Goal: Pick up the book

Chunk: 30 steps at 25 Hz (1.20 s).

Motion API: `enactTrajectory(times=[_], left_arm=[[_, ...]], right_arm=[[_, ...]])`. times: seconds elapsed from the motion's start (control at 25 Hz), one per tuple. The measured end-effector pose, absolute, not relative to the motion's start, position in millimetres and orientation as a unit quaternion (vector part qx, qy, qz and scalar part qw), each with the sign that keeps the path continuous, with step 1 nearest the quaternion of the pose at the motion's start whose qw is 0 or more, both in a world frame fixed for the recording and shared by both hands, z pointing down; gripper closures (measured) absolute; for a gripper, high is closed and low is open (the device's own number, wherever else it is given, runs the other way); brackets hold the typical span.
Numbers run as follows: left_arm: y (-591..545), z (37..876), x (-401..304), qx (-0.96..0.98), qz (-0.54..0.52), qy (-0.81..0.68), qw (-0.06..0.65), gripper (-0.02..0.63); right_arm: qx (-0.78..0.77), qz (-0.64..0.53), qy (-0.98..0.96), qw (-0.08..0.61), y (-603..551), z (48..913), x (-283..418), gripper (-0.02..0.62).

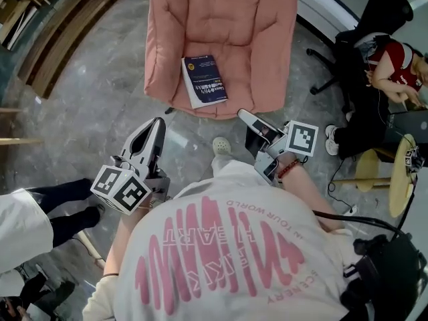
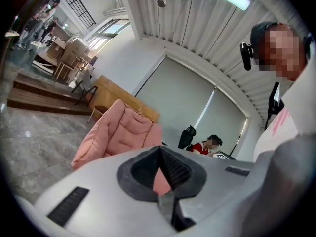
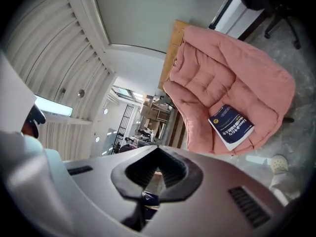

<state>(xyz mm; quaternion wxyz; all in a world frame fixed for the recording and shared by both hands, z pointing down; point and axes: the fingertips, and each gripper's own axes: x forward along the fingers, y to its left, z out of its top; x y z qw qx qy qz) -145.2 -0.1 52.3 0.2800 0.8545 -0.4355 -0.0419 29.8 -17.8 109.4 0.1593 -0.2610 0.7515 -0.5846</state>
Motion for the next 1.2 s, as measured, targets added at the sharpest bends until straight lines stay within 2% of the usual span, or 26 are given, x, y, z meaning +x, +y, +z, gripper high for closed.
enactTrajectory(times=[0.48,0.64,0.72,1.0,1.2], left_arm=[[-43.0,117.4,-117.5,0.818,-0.004,-0.483,0.312,0.598],[-57.3,138.9,-116.6,0.809,-0.017,-0.491,0.322,0.598],[-64.3,153.9,-115.1,0.804,-0.013,-0.497,0.325,0.598],[-75.9,229.7,-112.1,0.794,0.038,-0.484,0.367,0.598],[-72.4,301.9,-110.6,0.784,0.083,-0.458,0.411,0.598]], right_arm=[[-0.193,-0.650,0.728,0.097,-73.3,175.0,21.7,0.585],[-0.195,-0.637,0.745,-0.006,-70.7,223.2,21.2,0.586],[-0.197,-0.641,0.741,-0.024,-73.3,242.8,22.3,0.586],[-0.210,-0.717,0.661,0.070,-92.4,290.9,17.2,0.585],[-0.233,-0.728,0.638,0.096,-88.6,340.6,14.9,0.584]])
